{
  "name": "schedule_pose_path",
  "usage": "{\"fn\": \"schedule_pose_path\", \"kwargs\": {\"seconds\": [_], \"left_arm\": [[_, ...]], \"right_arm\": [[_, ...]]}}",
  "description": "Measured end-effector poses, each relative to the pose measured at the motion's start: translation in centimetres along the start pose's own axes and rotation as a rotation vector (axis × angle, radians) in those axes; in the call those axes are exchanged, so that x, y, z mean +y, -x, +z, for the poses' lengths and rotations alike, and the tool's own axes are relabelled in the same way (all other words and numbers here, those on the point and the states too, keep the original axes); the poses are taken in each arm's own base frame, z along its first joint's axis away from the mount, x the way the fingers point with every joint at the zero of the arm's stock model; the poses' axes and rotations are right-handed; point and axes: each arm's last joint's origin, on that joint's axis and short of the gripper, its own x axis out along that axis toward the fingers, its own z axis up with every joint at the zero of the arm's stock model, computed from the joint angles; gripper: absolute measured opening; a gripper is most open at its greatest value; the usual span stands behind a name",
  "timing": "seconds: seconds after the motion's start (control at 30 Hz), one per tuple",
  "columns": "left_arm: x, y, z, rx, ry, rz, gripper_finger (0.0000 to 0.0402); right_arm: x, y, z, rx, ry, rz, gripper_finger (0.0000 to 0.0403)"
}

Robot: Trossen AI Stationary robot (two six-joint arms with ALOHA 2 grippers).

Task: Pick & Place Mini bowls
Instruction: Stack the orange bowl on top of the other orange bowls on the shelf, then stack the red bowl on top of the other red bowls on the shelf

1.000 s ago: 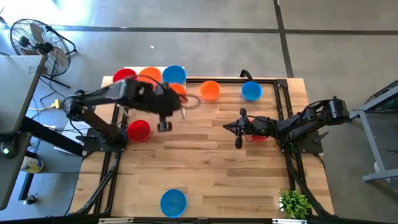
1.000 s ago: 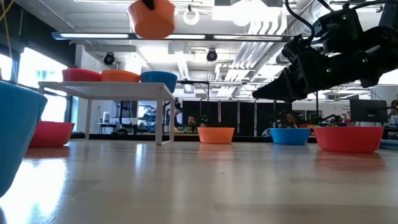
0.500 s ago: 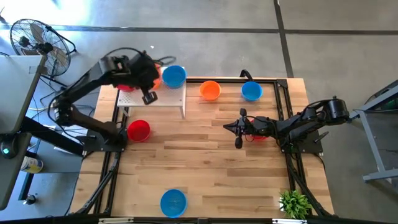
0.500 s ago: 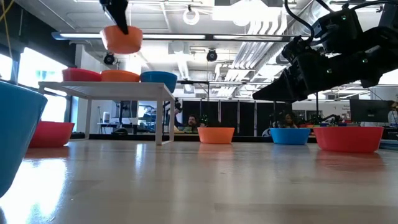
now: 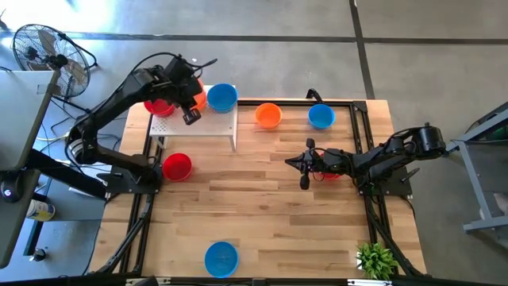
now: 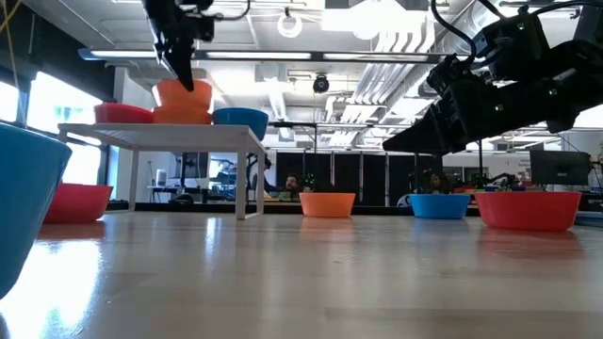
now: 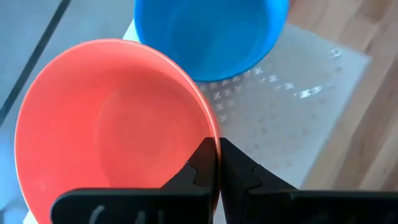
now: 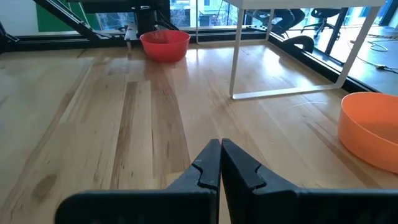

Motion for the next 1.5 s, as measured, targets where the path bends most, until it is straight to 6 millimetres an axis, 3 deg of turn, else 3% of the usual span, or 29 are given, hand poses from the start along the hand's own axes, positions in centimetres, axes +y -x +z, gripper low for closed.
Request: {"fn": "schedule_pose_path", "kwargs": {"seconds": [0.5, 1.03, 1.37, 1.5], "left_arm": [[0.3, -2.1, -0.7, 0.021, 0.008, -0.020, 0.0009], [0.3, -2.2, -0.8, 0.028, 0.035, -0.018, 0.0097], [0.4, 1.3, -1.2, -0.039, 0.044, 0.002, 0.0110], [-0.9, 2.5, -2.0, -0.057, 0.119, -0.053, 0.0108]], "right_arm": [[0.0, 0.0, -0.1, 0.006, 0.001, 0.000, 0.0001], [0.0, 0.0, -0.1, 0.008, 0.002, 0.000, 0.0001], [0.0, 0.0, -0.1, 0.008, 0.002, 0.000, 0.0001], [0.0, 0.0, -0.1, 0.008, 0.002, 0.000, 0.0001]]}}
